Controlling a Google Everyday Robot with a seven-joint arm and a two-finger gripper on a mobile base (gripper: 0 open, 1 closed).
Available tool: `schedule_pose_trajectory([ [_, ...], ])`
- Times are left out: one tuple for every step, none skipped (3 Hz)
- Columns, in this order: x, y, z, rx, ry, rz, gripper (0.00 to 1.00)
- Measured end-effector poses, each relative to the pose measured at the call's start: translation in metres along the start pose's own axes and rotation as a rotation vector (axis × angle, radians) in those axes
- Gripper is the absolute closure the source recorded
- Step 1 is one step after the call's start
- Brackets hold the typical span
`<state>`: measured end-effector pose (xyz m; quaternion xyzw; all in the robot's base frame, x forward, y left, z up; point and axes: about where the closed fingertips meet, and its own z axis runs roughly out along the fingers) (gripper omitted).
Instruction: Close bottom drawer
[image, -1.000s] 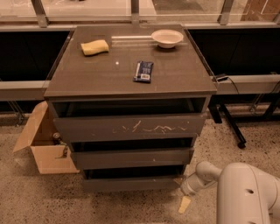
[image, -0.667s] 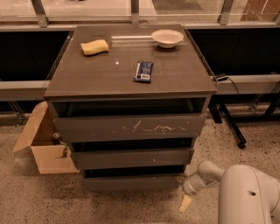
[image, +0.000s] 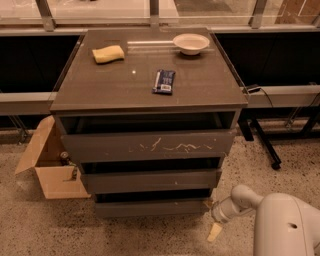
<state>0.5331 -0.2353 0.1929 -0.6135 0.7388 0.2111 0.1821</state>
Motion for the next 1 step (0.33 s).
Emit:
schedule_pose_trajectory([
  [0.0054, 0.0107, -0.0025, -0.005, -0.029, 0.012, 0.0],
])
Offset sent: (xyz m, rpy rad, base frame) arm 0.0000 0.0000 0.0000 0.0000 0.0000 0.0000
